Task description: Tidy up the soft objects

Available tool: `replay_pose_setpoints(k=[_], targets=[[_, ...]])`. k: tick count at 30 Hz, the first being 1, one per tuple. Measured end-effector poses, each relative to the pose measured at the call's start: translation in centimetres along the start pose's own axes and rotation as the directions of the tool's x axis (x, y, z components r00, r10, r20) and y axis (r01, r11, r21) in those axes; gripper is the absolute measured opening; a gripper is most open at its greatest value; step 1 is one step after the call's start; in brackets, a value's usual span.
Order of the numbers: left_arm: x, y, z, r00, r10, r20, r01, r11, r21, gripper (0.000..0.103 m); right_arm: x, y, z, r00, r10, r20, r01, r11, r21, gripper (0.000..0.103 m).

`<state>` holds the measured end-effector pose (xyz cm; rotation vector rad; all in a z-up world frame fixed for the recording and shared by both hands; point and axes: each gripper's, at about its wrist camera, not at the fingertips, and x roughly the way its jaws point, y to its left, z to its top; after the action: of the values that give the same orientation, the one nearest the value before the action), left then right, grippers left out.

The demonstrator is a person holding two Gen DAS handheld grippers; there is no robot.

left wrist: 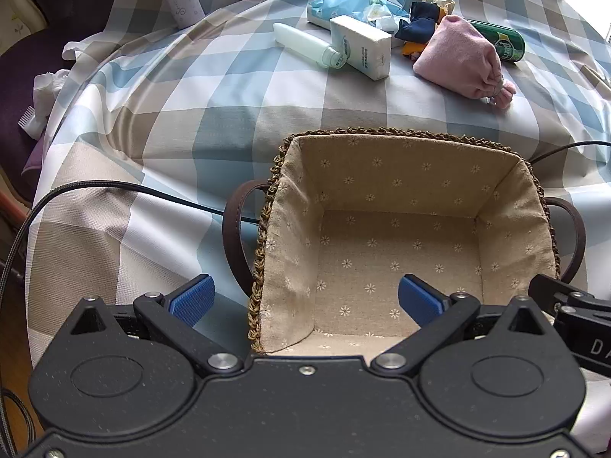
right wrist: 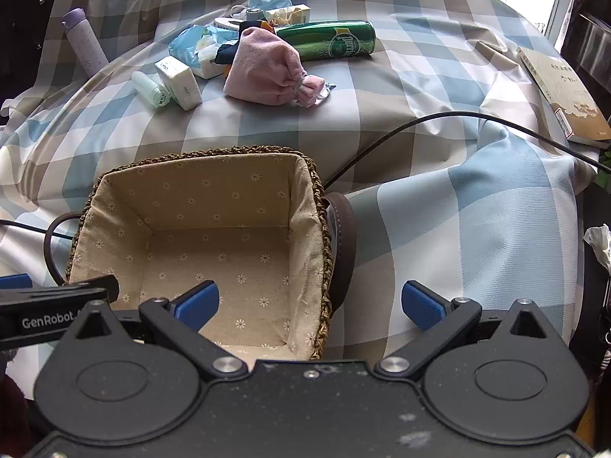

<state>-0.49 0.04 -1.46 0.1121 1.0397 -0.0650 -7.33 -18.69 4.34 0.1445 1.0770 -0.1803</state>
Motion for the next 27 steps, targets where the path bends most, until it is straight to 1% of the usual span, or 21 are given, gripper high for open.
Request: replay_pose_setpoints(k=[27], targets=[[0.23, 0.14, 0.18, 1.0, 0.0, -0.016, 0.0, 1.0, 0.005, 0.1, 0.07, 0.13, 0.17, 1.0, -0.007, -0.009, 0.007, 1.0, 0.0, 0.102]])
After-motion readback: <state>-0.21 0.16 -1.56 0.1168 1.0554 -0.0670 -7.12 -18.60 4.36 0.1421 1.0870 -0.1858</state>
